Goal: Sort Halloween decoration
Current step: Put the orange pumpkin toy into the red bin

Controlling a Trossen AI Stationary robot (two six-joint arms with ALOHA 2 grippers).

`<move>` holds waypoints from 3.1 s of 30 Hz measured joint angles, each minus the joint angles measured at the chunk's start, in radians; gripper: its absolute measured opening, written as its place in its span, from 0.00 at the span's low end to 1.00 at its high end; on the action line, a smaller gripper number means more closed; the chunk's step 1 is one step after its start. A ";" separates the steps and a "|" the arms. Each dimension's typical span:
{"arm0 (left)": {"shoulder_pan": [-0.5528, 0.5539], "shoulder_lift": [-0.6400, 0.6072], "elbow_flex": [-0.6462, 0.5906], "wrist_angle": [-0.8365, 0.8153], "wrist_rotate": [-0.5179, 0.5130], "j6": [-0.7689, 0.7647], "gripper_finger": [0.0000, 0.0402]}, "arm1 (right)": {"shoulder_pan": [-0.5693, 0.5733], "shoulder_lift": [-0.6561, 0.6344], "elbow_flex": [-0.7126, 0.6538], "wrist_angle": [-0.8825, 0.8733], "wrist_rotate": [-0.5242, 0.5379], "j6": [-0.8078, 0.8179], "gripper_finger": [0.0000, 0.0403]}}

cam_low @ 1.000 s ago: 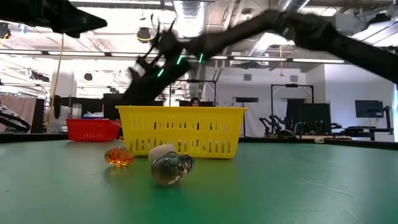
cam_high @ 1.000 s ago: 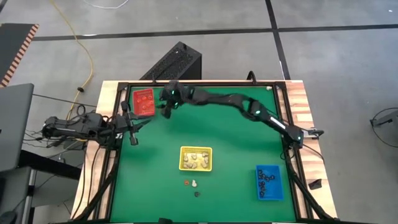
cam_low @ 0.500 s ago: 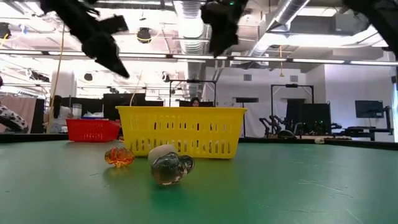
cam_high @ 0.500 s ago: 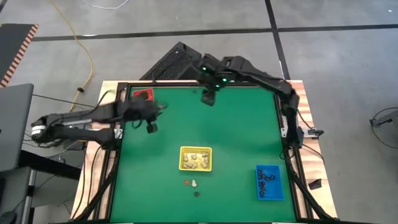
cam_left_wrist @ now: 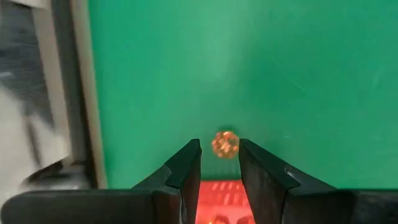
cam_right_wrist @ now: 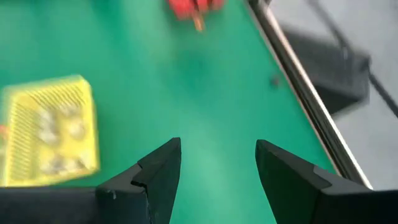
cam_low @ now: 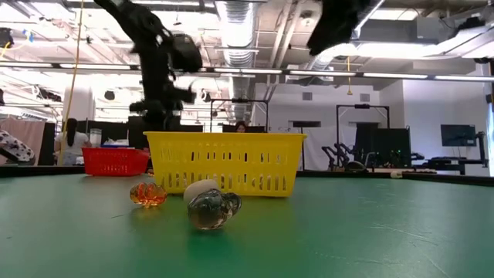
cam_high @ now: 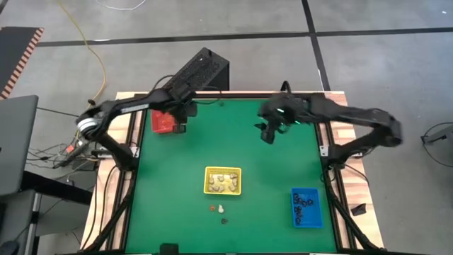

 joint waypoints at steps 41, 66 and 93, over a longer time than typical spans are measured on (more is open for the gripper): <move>0.047 0.221 -0.038 0.038 0.002 0.087 0.40 | 0.157 -0.428 -0.618 0.628 0.074 0.097 0.59; 0.047 0.269 0.015 -0.022 0.039 0.095 0.32 | 0.162 -0.414 -0.618 0.627 0.072 0.095 0.59; 0.095 -0.082 0.005 -0.188 -0.001 -0.042 0.23 | 0.165 -0.414 -0.618 0.628 0.073 0.108 0.59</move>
